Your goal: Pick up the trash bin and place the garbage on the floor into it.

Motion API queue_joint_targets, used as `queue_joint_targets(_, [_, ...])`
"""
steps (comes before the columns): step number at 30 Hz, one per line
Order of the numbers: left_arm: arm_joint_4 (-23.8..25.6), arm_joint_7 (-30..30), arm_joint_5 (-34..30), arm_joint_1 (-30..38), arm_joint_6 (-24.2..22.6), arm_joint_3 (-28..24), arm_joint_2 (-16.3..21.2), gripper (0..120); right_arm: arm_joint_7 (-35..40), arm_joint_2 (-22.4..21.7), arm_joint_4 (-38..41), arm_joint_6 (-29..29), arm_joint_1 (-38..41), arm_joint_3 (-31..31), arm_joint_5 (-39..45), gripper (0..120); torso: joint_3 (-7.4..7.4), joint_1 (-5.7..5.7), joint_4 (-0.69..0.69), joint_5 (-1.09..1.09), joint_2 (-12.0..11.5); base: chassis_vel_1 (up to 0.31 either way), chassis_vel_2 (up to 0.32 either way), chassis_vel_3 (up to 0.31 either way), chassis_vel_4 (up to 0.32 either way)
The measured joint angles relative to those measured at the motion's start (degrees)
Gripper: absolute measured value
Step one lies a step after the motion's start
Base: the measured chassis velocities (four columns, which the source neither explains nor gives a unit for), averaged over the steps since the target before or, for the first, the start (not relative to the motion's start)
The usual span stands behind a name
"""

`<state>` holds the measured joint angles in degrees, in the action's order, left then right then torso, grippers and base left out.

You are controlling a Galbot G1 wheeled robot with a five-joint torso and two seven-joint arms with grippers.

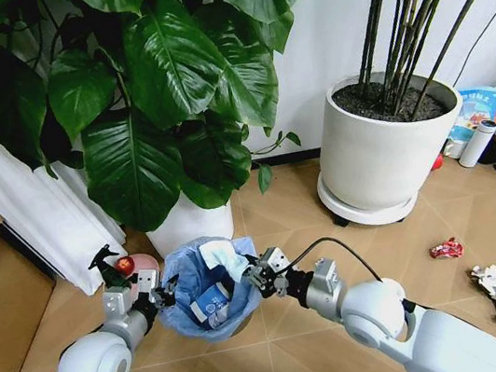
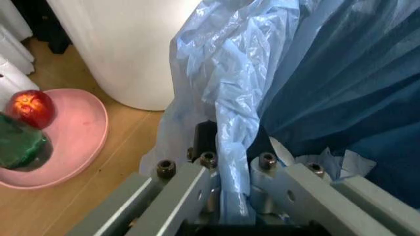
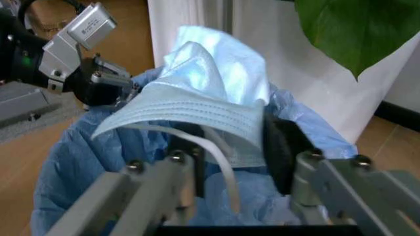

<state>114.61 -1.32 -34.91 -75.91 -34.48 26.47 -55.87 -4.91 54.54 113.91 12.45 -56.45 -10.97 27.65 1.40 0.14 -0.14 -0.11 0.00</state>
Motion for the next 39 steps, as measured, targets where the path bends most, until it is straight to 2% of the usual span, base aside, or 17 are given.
queue_joint_targets(1, [0.00, 0.00, 0.00, 0.00, 0.00, 0.00, 0.00, 0, 0.00, 0.00, 0.00, 0.00, 0.00, 0.00, 0.00, 30, 0.00, 0.00, 0.00, 0.00, 0.00, 0.000, 0.000, 0.000, 0.000])
queue_joint_targets(4, [0.10, 0.00, 0.04, -0.12, 0.00, 0.11, 0.00, 0, 0.13, 0.10, -0.02, 0.00, -0.01, -0.01, -0.03, 44, 0.00, 0.00, 0.00, 0.00, 0.00, 0.000, 0.000, 0.000, 0.000])
queue_joint_targets(5, [0.10, 0.00, 0.04, -0.12, 0.00, 0.11, 0.00, 0, 0.13, 0.10, -0.02, 0.00, -0.01, -0.01, -0.03, 44, 0.00, 0.00, 0.00, 0.00, 0.00, 0.000, 0.000, 0.000, 0.000])
queue_joint_targets(8, [0.18, 0.00, 0.10, -0.18, 0.00, 0.15, 0.00, 0, 0.32, 0.10, 0.18, 0.00, -0.19, 0.18, -0.03, 60, 0.00, 0.00, 0.00, 0.00, 0.00, 0.000, 0.000, 0.000, 0.000])
queue_joint_targets(9, [0.18, 0.00, 0.10, -0.18, 0.00, 0.15, 0.00, 0, 0.32, 0.10, 0.18, 0.00, -0.19, 0.18, -0.03, 60, 0.00, 0.00, 0.00, 0.00, 0.00, 0.000, 0.000, 0.000, 0.000])
queue_joint_targets(11, [0.25, 0.00, 0.14, -0.23, 0.00, 0.16, -0.04, 0, 0.40, 0.17, 0.34, 0.00, -0.27, 0.19, -0.03, 68, 0.00, 0.00, -0.01, 0.00, 0.00, 0.000, 0.000, 0.000, 0.000])
queue_joint_targets(13, [0.27, -0.01, 0.15, -0.25, 0.00, 0.16, -0.05, 0, 0.43, 0.18, 0.40, 0.01, -0.27, 0.19, -0.03, 68, 0.00, 0.00, -0.01, 0.00, 0.00, 0.000, 0.000, 0.000, 0.000])
queue_joint_targets(17, [0.58, -0.02, 0.30, -0.88, -0.01, 0.38, -0.10, 0, 0.48, 0.20, 0.73, 0.03, -0.43, 0.22, -0.01, 91, 0.00, 0.00, 0.00, 0.00, 0.00, 0.000, 0.000, 0.000, 0.000])
queue_joint_targets(20, [0.67, -0.02, 0.36, -1.14, 0.00, 0.50, -0.12, 0, 0.49, 0.20, 0.78, 0.04, -0.55, 0.34, -0.01, 98, 0.00, 0.00, 0.00, 0.00, 0.00, 0.000, 0.000, 0.000, 0.000])
queue_joint_targets(30, [0.70, -0.02, 0.60, -1.41, 0.00, 0.78, -0.52, 0, 0.90, 0.19, 1.73, 0.00, -2.10, 1.94, 0.14, 100, 0.00, 0.00, 0.00, 0.00, 0.00, 0.000, 0.000, 0.000, 0.000])
queue_joint_targets(35, [0.60, -0.02, 0.68, -1.67, 0.02, 1.28, -0.54, 0, 2.16, 0.11, 3.64, -0.24, -3.56, 4.87, 0.76, 100, 0.00, 0.00, 0.00, 0.01, 0.00, 0.000, 0.000, 0.000, 0.000])
queue_joint_targets(39, [0.47, 0.03, 0.76, -2.22, 0.13, 2.55, -0.61, 0, 4.10, -1.05, 6.61, -0.24, -7.20, 10.03, 1.26, 100, 0.00, 0.00, 0.00, 0.01, 0.00, 0.000, 0.000, 0.000, 0.000])
